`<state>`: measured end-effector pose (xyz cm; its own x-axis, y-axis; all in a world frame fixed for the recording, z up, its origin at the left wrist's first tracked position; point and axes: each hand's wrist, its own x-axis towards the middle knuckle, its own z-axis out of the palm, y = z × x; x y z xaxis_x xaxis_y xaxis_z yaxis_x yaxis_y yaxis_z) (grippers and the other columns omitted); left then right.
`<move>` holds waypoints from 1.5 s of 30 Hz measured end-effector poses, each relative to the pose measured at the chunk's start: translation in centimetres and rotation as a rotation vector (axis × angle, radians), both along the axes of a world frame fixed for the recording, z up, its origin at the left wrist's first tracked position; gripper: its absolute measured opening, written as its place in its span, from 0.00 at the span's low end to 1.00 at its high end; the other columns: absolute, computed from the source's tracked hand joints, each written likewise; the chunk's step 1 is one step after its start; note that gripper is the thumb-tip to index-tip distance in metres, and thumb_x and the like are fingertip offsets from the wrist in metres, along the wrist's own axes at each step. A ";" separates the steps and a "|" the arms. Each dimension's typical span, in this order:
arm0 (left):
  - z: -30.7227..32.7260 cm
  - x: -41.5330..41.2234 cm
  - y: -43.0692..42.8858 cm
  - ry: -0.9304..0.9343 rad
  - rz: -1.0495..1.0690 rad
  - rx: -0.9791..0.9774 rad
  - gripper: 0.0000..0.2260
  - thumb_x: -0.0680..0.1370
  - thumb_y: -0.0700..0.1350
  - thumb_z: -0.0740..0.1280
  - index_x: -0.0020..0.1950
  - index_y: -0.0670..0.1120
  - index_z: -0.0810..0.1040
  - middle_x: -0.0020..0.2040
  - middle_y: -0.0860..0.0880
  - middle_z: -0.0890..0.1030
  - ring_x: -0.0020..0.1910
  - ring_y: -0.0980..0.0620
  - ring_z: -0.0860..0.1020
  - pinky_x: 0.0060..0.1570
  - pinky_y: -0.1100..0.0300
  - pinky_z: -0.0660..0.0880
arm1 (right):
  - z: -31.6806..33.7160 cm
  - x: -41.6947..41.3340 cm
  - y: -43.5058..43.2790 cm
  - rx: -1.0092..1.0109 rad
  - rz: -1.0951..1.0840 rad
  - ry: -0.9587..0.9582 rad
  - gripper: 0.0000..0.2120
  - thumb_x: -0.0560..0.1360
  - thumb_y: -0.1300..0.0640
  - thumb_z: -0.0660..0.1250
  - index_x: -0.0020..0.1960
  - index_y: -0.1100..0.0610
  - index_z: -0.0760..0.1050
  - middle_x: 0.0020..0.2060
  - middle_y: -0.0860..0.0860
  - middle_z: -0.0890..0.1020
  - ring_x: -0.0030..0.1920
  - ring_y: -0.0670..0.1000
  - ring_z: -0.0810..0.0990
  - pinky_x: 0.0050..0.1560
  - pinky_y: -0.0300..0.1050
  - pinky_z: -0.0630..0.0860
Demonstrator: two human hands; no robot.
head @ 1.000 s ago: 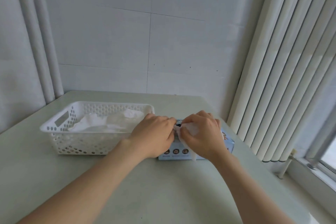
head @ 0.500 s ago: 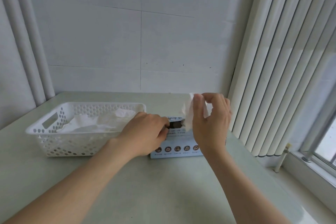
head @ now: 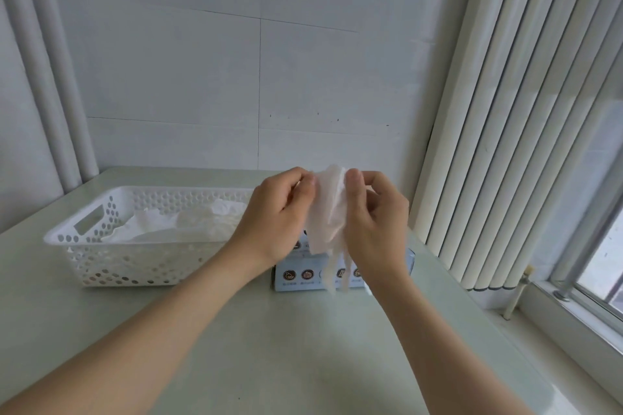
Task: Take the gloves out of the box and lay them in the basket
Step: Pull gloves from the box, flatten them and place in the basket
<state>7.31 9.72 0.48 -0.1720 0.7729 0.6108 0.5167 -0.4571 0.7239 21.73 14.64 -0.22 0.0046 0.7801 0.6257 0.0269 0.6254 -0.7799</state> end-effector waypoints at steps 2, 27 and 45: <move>0.1 -0.5 0.5 -0.099 0.014 -0.031 0.15 0.87 0.51 0.62 0.45 0.46 0.80 0.37 0.48 0.79 0.38 0.50 0.77 0.42 0.50 0.74 | 0.1 0.0 -0.2 -0.108 0.150 -0.002 0.08 0.86 0.57 0.65 0.50 0.57 0.78 0.24 0.49 0.74 0.25 0.48 0.65 0.26 0.40 0.62; 2.2 -4.8 0.7 0.136 0.196 -0.133 0.13 0.82 0.56 0.69 0.44 0.49 0.81 0.35 0.51 0.79 0.31 0.59 0.72 0.34 0.66 0.68 | 0.5 -0.6 -1.5 -0.419 0.346 -0.338 0.05 0.79 0.54 0.69 0.49 0.54 0.83 0.39 0.49 0.88 0.38 0.53 0.86 0.38 0.47 0.80; 3.4 -5.3 -0.9 0.135 0.063 -0.233 0.08 0.78 0.54 0.73 0.45 0.51 0.83 0.39 0.51 0.84 0.38 0.52 0.80 0.43 0.55 0.75 | -0.8 -1.5 -1.1 -0.277 0.204 -0.295 0.20 0.74 0.68 0.58 0.55 0.51 0.81 0.40 0.62 0.85 0.40 0.65 0.84 0.30 0.47 0.77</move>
<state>2.04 8.82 3.92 -0.1530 0.8859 0.4380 0.6378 -0.2500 0.7285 20.28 13.57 -1.06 -0.3138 0.8846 0.3451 0.1705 0.4100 -0.8960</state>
